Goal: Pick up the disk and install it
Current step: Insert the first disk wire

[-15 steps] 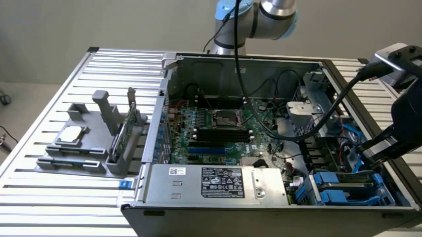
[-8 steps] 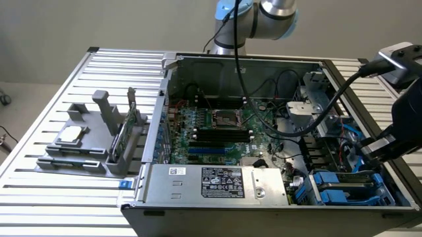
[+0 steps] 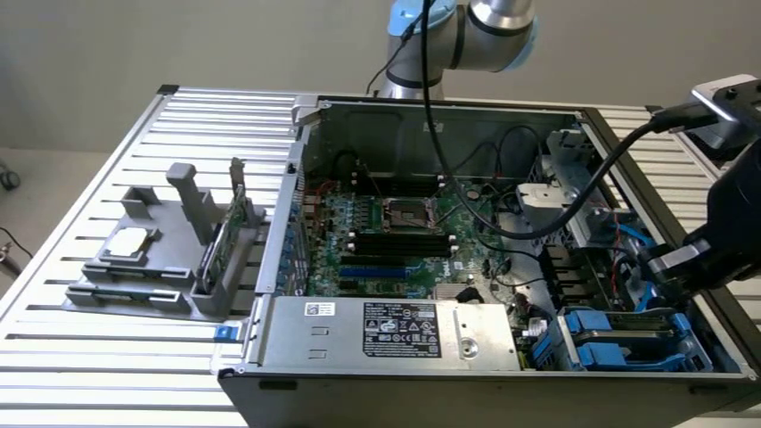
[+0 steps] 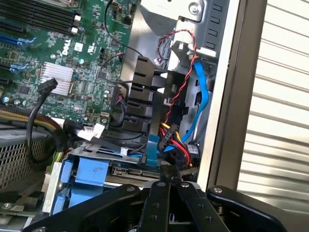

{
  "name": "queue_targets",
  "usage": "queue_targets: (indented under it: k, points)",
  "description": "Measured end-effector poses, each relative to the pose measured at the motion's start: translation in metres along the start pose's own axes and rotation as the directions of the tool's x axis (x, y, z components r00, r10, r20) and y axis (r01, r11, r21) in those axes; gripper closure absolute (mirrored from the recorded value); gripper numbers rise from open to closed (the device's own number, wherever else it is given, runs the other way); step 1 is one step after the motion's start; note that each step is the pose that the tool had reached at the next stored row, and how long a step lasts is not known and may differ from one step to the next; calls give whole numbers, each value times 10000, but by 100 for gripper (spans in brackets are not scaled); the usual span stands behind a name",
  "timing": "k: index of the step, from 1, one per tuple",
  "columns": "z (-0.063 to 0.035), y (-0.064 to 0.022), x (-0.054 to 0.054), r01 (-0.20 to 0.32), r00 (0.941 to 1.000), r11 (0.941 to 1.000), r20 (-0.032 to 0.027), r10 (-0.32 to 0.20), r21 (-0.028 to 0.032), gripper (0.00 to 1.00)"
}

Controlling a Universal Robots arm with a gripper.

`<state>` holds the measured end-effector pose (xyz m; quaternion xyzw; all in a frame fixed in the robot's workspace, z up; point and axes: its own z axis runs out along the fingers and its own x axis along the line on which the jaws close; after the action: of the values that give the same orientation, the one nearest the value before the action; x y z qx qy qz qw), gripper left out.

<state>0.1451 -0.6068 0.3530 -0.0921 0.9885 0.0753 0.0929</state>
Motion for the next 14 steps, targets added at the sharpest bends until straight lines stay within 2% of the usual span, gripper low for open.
queue_targets:
  k: [3,7,14]
  points:
    - [0,0,0,-393,9992,9992,51,392,55,89]
    - [0,0,2,-863,9963,9962,71,862,118,89]
    - [0,1,4,-1616,9869,9867,-7,1616,198,89]
